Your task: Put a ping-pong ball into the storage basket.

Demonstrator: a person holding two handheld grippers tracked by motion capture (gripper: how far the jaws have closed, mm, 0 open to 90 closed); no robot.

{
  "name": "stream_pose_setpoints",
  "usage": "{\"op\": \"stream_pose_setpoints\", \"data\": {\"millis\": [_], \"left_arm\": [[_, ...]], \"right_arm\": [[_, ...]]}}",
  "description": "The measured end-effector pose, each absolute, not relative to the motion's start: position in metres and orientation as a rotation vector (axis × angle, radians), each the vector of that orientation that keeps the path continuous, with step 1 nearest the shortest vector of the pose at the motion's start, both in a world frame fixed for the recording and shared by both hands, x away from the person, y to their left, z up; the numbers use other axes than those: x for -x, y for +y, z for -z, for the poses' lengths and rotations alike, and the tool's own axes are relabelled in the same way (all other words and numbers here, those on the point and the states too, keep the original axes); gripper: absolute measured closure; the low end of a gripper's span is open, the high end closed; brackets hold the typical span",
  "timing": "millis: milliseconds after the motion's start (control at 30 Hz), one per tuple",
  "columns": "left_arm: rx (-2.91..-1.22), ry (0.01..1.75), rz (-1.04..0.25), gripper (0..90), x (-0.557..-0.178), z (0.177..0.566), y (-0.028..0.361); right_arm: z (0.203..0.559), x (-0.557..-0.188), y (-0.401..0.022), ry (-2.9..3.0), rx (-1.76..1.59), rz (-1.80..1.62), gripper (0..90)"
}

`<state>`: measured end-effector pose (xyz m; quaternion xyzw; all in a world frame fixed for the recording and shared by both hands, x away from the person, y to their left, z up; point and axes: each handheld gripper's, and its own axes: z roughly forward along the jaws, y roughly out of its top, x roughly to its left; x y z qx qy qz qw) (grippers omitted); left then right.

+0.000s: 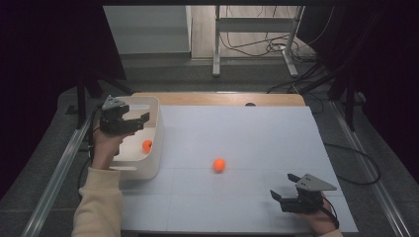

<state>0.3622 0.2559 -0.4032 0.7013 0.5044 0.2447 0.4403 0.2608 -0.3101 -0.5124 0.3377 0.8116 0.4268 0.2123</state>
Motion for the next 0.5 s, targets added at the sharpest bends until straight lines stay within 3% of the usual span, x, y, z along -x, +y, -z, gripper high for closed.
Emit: {"op": "stream_pose_setpoints", "data": {"millis": [500], "left_arm": [[-1.678, 1.08, -0.491, 16.6, -0.348, 0.386, 0.245]], "right_arm": [[0.512, -0.261, -0.31, 2.25, -0.936, -1.19, 12.7]]}}
